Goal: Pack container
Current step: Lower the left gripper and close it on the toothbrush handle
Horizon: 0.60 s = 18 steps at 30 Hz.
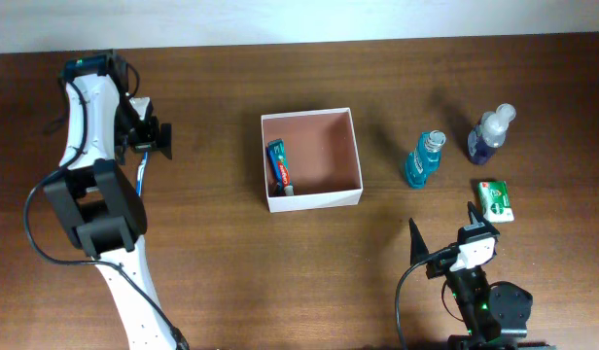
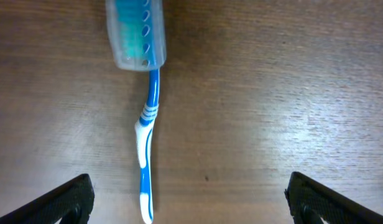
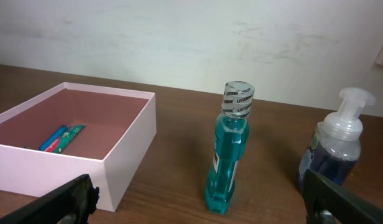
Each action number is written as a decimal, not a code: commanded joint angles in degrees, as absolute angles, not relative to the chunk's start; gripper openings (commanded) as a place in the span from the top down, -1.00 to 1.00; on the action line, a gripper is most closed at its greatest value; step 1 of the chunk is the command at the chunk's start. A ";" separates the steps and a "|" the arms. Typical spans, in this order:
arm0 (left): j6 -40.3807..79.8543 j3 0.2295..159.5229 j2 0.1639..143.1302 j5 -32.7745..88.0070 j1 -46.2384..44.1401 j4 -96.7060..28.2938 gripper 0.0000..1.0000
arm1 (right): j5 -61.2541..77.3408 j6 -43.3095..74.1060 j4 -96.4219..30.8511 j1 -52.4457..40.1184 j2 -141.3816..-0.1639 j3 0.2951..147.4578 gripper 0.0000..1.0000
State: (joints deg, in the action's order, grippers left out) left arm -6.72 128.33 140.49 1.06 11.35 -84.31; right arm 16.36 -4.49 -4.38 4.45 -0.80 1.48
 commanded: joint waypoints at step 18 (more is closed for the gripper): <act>-15.11 121.67 140.05 4.75 15.33 -78.35 -0.99 | 15.88 -4.27 -4.27 4.23 -0.36 0.91 -0.97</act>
